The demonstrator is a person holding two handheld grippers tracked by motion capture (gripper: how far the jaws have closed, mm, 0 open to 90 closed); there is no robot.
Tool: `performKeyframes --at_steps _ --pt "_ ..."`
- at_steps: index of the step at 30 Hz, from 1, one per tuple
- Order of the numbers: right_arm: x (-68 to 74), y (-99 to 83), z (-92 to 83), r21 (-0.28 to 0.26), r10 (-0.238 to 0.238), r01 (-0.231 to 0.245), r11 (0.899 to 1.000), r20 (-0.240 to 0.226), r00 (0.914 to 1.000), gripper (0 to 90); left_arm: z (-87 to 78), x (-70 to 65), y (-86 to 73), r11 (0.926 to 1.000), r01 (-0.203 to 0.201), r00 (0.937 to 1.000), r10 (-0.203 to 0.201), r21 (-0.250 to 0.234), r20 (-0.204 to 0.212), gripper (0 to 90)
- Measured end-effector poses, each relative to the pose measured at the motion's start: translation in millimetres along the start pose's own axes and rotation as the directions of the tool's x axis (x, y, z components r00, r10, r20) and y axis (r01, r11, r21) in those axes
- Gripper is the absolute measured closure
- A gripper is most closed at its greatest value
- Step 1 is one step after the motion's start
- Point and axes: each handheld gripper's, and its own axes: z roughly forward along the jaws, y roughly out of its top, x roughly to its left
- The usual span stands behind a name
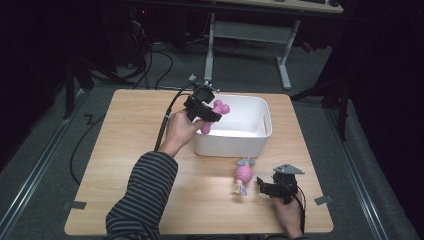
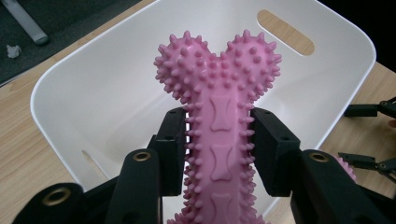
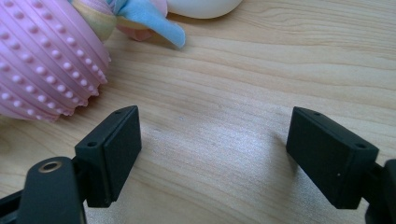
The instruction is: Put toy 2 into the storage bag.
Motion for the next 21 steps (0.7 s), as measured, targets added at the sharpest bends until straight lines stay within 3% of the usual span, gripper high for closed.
performKeyframes --at_steps 21 --pt "0.0 0.0 0.0 -0.001 -0.001 0.001 1.000 -0.001 1.0000 18.1 21.1 8.0 0.8 0.9992 0.039 0.9987 -0.039 0.002 -0.031 58.5"
